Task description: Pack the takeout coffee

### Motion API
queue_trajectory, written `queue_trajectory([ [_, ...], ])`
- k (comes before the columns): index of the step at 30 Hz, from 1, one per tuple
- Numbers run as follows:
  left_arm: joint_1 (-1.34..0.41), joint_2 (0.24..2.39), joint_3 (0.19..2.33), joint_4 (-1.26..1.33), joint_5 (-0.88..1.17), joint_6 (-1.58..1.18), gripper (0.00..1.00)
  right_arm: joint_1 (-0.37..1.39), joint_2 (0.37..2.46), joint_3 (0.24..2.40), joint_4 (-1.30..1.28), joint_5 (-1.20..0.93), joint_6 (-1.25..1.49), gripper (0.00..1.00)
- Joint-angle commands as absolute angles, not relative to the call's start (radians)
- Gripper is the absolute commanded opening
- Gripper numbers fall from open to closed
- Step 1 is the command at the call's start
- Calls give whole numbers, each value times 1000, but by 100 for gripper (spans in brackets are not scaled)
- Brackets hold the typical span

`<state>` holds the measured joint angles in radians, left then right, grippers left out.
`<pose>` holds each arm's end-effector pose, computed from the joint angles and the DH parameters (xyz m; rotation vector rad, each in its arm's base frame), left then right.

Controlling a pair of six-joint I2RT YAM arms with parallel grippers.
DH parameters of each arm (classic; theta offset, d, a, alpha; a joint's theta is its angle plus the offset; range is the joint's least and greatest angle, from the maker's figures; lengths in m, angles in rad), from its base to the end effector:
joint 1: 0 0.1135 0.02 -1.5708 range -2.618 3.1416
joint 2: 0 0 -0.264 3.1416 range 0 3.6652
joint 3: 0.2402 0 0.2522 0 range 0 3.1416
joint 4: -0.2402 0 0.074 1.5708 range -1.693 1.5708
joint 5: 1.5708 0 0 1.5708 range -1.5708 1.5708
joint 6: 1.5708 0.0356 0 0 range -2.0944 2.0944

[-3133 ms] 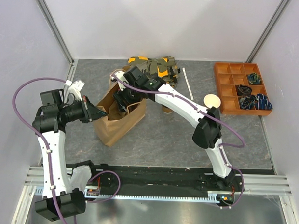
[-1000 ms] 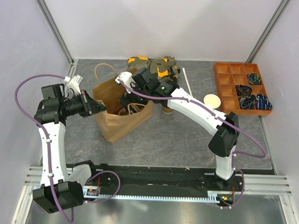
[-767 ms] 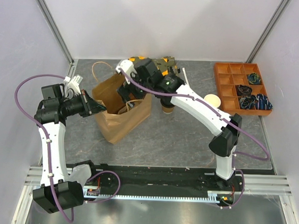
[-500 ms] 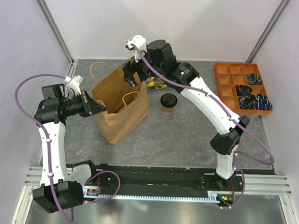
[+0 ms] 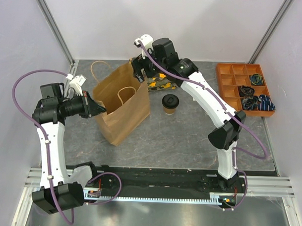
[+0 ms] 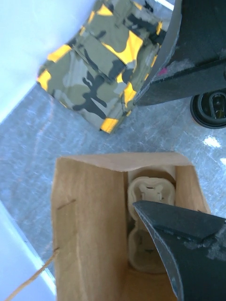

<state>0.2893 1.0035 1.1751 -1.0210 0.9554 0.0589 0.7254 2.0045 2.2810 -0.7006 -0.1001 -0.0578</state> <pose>0.1729 0.0211 0.3661 0.1675 2.1521 -0.9418 0.3343 0.3012 0.4326 -0.8358 1.8520 0.5257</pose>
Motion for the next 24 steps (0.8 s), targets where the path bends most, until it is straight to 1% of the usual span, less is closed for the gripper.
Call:
queue_trajectory([
  [1,284,1019,1244,-1089,1000,239,2,730,2013,2278,-686,-153,-55,84],
  [4,285,1016,1270,-1132,1015,297,2,719,2008,2273,-686,-179,-57,74],
  [5,284,1008,1276,-1137,1014,331,2,718,2003,2267,-687,-192,-60,64],
  [7,285,1002,1290,-1138,1000,360,2,715,1980,2250,-686,-228,-80,56],
  [8,284,1002,1296,-1138,991,364,2,715,1970,2223,-684,-265,-87,46],
  [11,284,1014,1325,-1140,965,367,2,716,1908,2129,-669,-304,-116,34],
  [12,284,1015,1336,-1141,957,364,2,716,1879,2106,-667,-320,-123,32],
  [13,284,1017,1341,-1141,954,365,2,716,1865,2062,-667,-328,-136,26],
  [15,284,1023,1354,-1141,924,371,2,721,1827,2022,-669,-351,-149,22],
  [18,284,1038,1367,-1141,893,362,2,726,1781,1959,-667,-373,-175,21],
  [20,284,1042,1364,-1152,894,364,2,730,1757,1931,-667,-382,-186,21],
  [22,284,1035,1355,-1155,893,382,2,730,1744,1910,-669,-388,-195,17],
  [24,284,1007,1339,-1154,911,434,2,738,1720,1872,-664,-393,-213,16],
])
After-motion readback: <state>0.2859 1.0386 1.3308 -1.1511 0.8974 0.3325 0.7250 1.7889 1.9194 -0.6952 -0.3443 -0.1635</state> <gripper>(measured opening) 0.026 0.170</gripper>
